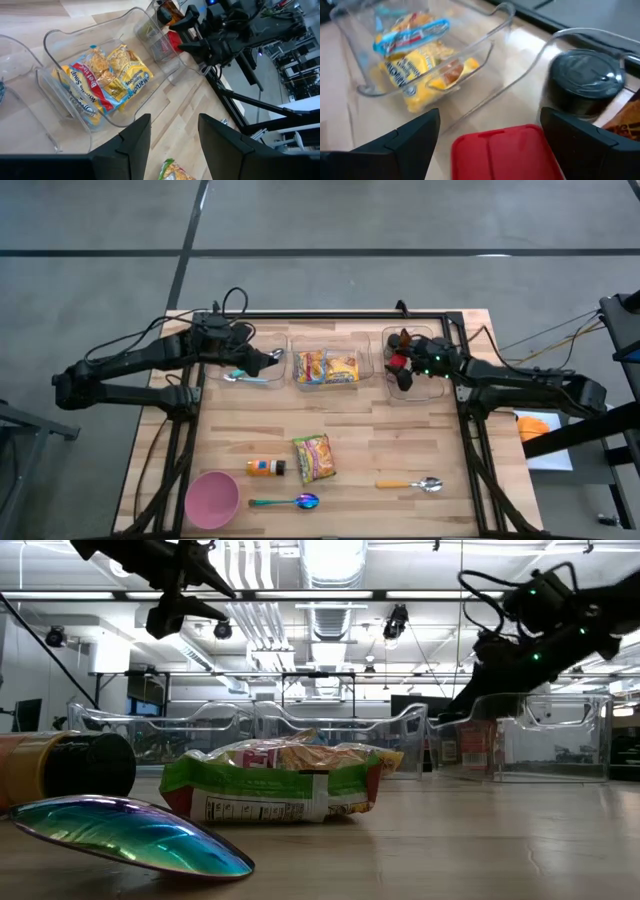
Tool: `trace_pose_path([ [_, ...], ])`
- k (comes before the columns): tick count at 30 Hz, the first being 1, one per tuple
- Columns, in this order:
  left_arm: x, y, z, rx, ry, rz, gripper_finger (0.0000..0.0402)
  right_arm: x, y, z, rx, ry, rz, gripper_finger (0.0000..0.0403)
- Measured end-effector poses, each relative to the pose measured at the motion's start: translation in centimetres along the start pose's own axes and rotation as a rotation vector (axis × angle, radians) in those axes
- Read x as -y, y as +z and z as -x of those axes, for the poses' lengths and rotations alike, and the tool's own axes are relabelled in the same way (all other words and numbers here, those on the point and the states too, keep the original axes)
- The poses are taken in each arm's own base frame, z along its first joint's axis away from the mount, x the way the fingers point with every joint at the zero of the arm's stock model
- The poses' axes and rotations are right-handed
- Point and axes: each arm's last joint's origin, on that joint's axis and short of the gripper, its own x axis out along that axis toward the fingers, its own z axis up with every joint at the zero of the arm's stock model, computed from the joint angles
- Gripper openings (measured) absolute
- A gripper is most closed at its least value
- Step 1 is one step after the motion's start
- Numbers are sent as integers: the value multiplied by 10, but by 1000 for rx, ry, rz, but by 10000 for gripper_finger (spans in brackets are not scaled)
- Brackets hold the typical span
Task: Pick & Place Food Item
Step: Put the green noodle pack into the middle transparent bin
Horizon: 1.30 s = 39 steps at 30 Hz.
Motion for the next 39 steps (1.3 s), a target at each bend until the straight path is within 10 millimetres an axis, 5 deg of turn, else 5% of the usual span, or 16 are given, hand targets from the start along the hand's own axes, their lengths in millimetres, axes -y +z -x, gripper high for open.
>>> trace_pose_path([
  [9, 0, 0, 0, -2, 1, -20, 172, -16, 38, 13, -118, 5, 49, 317],
  [18, 0, 0, 0, -4, -4, -38, 172, -31, 66, 50, -216, 25, -50, 206],
  [30, 1, 0, 0, -5, -28, -78, 172, -86, 96, 92, -365, 234, 24, 45],
  [34, 4, 1, 0, -13, -80, -111, 172, -104, 98, 95, -444, 276, 30, 39],
  [39, 5, 0, 0, -31, -100, -146, 171, -128, 92, 94, -571, 311, 113, 88],
])
